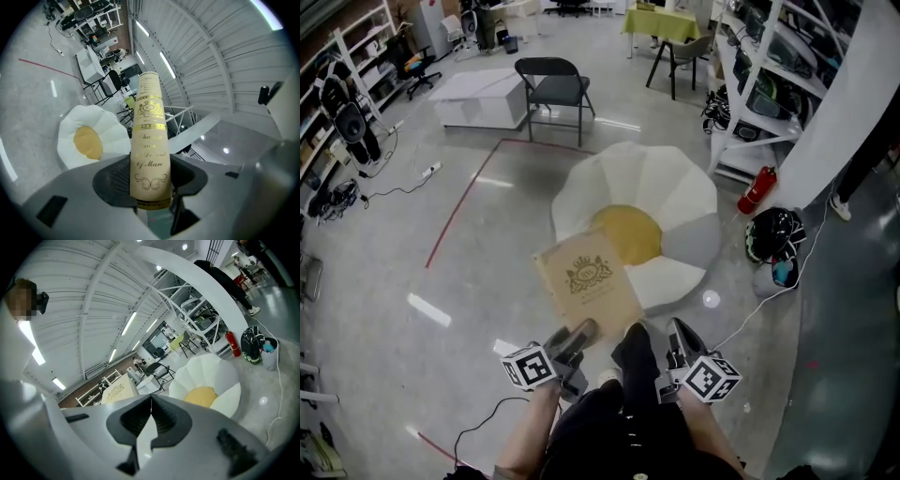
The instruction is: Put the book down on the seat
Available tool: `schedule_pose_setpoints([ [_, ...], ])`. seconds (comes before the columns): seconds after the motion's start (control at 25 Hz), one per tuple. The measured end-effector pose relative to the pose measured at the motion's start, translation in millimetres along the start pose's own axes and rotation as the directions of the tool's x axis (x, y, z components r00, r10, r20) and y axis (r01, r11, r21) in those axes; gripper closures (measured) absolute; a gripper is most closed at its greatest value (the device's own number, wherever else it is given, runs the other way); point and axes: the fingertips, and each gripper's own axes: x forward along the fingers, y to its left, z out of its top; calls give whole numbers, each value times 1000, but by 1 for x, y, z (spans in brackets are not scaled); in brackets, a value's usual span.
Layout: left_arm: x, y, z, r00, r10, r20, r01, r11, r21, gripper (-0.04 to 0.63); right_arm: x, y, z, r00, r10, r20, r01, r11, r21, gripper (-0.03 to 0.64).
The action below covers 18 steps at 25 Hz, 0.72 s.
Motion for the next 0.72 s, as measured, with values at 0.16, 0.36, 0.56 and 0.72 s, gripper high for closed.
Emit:
schedule_pose_setpoints([
  [0.16,8,5,12,999,8,32,-8,1000,-19,374,18,2,11,1000,19,-12,-19,1000,-11,606],
  [0.36,34,20,27,999,25,47,-24,999,-32,375,50,-12,29,999,34,-24,-34,999,-11,606],
  [0.56,77,24,45,998,29,49,-27,999,-43,376,84,-30,56,999,37,-40,-37,999,2,606],
  [0.72,124,30,64,998,20,65,-15,997,-75,379,116,-52,83,998,34,-53,-34,999,8,606],
])
